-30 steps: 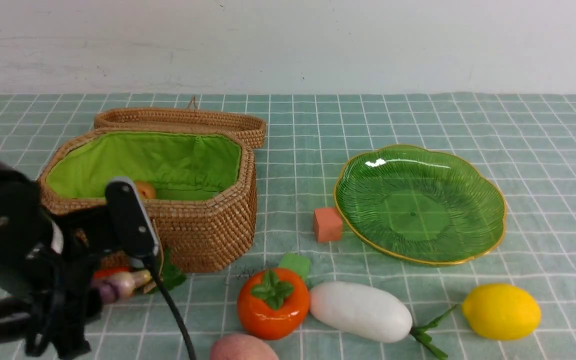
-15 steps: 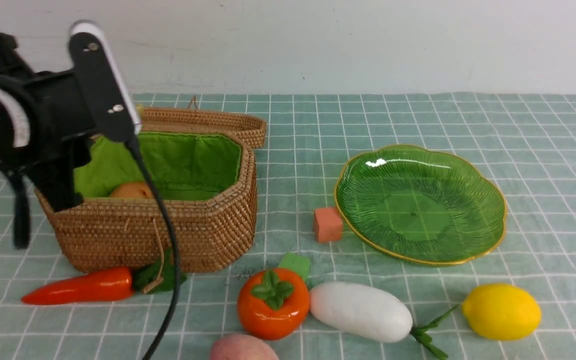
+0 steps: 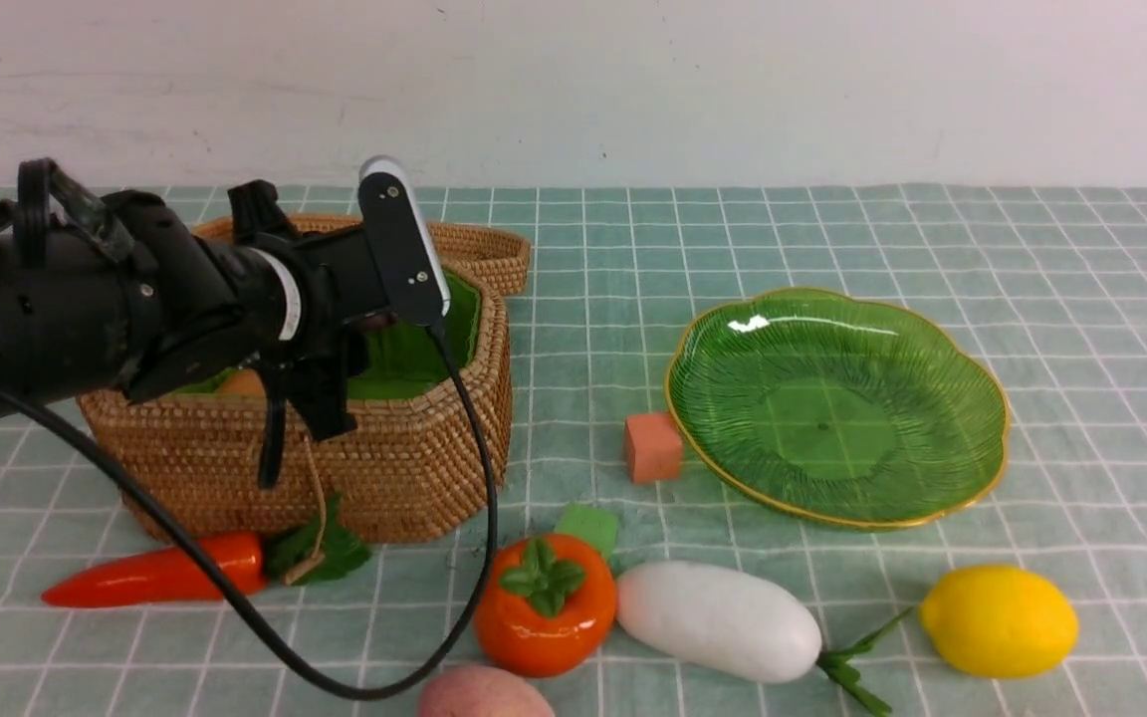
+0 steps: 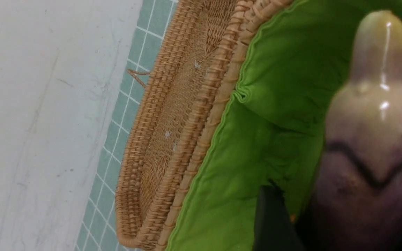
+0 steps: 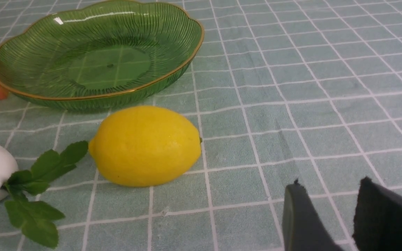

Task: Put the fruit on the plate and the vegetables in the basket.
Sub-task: Use the left arm to grab an eggplant and put it into the left basket, then use the left arm to grab a carrot and put it into the left basket

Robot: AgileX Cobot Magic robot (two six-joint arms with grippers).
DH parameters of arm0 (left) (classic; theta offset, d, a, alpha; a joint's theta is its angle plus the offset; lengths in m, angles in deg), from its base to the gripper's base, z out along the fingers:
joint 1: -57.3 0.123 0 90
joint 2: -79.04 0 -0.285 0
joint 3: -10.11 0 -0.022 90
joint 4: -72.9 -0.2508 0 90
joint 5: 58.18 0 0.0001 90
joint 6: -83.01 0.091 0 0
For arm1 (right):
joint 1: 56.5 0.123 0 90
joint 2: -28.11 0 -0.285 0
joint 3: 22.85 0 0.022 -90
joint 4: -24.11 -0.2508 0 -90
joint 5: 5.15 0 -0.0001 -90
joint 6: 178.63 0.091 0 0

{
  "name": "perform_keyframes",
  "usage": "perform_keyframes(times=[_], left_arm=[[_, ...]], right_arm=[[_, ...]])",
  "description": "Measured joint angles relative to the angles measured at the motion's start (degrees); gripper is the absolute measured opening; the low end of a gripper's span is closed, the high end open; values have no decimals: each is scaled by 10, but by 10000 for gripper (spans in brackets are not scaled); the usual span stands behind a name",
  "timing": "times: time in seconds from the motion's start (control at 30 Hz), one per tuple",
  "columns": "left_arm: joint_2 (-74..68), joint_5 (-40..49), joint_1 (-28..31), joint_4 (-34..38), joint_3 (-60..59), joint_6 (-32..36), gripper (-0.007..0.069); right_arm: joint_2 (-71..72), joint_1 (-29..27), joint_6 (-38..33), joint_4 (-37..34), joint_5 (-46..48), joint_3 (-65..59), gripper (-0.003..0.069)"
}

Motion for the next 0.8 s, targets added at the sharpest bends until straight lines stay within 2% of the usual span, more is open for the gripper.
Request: perform_keyframes(times=[0.07,0.1,0.13,0.17,0.27,0.4,0.57,0.6,0.8], left_arm=[[2,-1,0,0,0,-21,510],[2,-1,0,0,0,-23,510],[5,-1,0,0,0,-31,592],[8,-1,0,0,0,-35,627],[17,0,0,-1,0,-39,661],[36,19,0,-1,0,-39,638],[83,70,0,5,0,-42,542],[86,73,0,5,0,-43,542],[191,191,0,41,0,-97,447]], right_arm=[[0,0,0,0,0,0,242],[0,0,0,0,0,0,242],[0,0,0,0,0,0,242],[0,0,0,0,0,0,242],[0,0,0,0,0,0,242],[0,0,0,0,0,0,242],[0,0,0,0,0,0,242],[0,0,0,0,0,0,242],[0,0,0,0,0,0,242]])
